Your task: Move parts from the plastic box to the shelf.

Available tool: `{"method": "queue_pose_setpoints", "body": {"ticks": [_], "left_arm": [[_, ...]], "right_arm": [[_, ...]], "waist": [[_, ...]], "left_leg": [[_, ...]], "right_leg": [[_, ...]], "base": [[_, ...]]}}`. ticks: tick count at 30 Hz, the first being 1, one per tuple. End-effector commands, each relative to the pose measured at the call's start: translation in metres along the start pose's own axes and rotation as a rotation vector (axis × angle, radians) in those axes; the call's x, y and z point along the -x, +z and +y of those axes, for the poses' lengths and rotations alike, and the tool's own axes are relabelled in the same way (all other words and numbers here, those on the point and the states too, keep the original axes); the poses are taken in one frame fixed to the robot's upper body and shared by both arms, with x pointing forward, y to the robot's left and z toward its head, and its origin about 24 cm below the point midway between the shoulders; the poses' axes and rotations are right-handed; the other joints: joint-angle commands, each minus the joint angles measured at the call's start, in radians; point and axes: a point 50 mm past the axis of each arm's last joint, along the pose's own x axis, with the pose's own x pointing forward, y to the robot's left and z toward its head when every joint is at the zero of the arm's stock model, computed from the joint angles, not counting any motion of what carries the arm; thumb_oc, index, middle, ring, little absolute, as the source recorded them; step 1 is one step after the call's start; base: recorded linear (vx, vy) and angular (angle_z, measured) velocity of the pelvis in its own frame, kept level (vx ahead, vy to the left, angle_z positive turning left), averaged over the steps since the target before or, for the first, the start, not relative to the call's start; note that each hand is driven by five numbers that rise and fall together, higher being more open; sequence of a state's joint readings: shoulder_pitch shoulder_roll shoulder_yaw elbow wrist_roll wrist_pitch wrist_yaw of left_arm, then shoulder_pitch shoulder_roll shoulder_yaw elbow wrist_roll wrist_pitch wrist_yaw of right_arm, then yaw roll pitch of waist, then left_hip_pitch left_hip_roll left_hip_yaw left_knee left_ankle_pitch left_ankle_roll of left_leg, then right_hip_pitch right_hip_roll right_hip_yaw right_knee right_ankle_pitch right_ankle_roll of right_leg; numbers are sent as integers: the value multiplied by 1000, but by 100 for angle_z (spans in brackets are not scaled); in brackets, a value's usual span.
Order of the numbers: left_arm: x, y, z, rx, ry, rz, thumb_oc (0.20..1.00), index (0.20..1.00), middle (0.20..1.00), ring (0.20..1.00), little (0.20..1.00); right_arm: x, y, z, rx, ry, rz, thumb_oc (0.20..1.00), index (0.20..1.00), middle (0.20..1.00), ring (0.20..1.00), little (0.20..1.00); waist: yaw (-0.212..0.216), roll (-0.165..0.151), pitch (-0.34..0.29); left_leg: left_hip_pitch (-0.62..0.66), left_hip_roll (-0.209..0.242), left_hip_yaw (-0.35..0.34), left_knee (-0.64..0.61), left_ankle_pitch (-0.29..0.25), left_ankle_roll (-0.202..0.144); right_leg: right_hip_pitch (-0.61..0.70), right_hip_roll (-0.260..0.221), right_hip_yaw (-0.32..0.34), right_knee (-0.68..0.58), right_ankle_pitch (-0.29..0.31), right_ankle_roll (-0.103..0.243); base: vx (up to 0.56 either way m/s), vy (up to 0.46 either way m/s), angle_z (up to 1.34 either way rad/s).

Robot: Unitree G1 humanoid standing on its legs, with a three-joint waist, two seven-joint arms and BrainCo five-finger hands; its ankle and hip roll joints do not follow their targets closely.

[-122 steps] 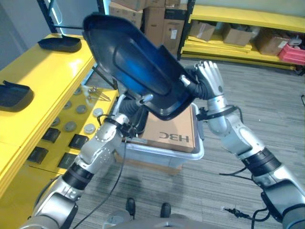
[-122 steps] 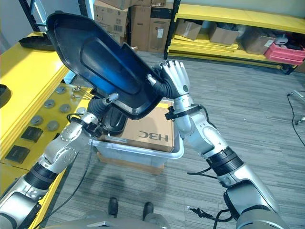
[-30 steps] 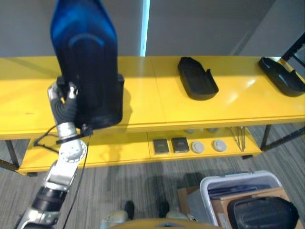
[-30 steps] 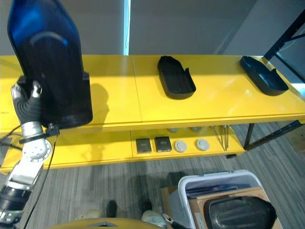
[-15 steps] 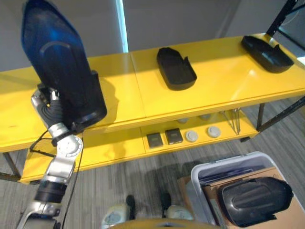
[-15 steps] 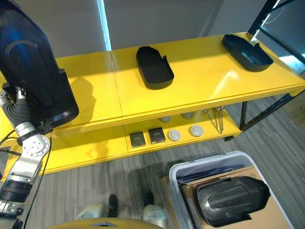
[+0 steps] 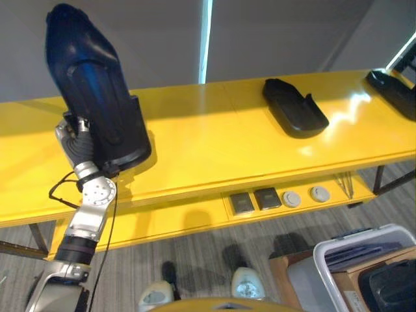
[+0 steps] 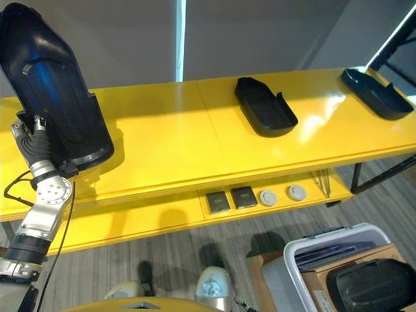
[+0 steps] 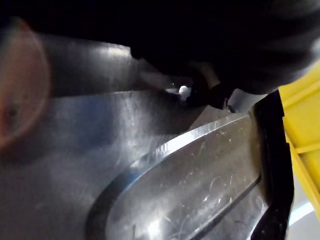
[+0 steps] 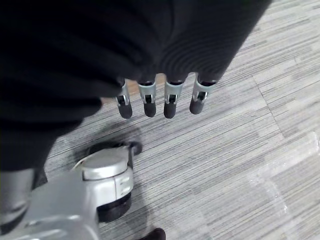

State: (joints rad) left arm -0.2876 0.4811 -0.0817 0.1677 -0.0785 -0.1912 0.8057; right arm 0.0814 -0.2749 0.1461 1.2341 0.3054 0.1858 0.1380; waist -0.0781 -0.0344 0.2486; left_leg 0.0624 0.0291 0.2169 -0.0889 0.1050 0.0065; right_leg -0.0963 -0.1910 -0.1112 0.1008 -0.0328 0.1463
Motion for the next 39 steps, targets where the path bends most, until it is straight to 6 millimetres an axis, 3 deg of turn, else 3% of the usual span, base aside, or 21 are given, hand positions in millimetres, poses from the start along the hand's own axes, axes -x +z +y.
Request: {"method": "queue_pose_setpoints", "body": {"ticks": [1, 4, 7, 11, 17, 28, 39], "left_arm": [[-13, 37, -9, 130, -28, -122, 200, 200, 200, 200, 200], [-10, 36, -13, 140, -59, -94, 200, 200, 200, 200, 200], [-6, 33, -29, 174, -117, -19, 200, 200, 200, 200, 200], [-11, 37, -46, 240, -171, 21, 200, 200, 200, 200, 200], [-17, 21, -59, 243, -279, 169, 200, 200, 200, 200, 200], [-15, -5, -67, 209, -288, 346, 200, 200, 200, 200, 200], [4, -15, -80, 139, -519, 432, 200, 200, 200, 200, 200]], "right_arm": [[-2, 1, 9, 49, 52, -1, 1000, 1000, 1000, 1000, 1000], [-2, 2, 13, 47, 63, -6, 1000, 1000, 1000, 1000, 1000], [-1, 10, 12, -6, 42, -35, 1000, 1000, 1000, 1000, 1000], [3, 36, 1, -4, 34, -96, 1000, 1000, 1000, 1000, 1000], [6, 49, -6, 57, 25, -118, 1000, 1000, 1000, 1000, 1000], [7, 59, -1, 77, 31, -155, 1000, 1000, 1000, 1000, 1000], [11, 73, -8, 67, 10, -186, 1000, 1000, 1000, 1000, 1000]], "waist": [[-24, 24, -2], [-25, 23, -5], [-29, 22, -8], [-51, 33, 33], [-78, 52, 74], [-103, 72, 105], [-102, 98, 130]], "left_leg": [[41, 36, -43, 9, -172, -26], [40, 36, -49, 2, -172, -24], [11, 45, -48, 6, -159, -32], [-45, 59, -37, 8, -132, -57], [-76, 71, -18, 2, -110, -77], [-91, 74, -8, 2, -105, -83], [-93, 67, -6, 2, -107, -87]], "right_leg": [[61, 48, 17, -75, 68, 8], [82, 67, 30, -96, 60, -3], [108, 91, 39, -125, 35, -30], [90, 106, 63, -168, 40, -45], [61, 115, 82, -188, 46, -50], [43, 100, 94, -174, 37, -53], [44, 90, 89, -179, 34, -53]], "base": [[105, -137, 41], [104, -145, 36], [76, -181, 32], [-70, -56, -3], [-30, -3, -13], [4, 33, -5], [0, 0, 0]]}}
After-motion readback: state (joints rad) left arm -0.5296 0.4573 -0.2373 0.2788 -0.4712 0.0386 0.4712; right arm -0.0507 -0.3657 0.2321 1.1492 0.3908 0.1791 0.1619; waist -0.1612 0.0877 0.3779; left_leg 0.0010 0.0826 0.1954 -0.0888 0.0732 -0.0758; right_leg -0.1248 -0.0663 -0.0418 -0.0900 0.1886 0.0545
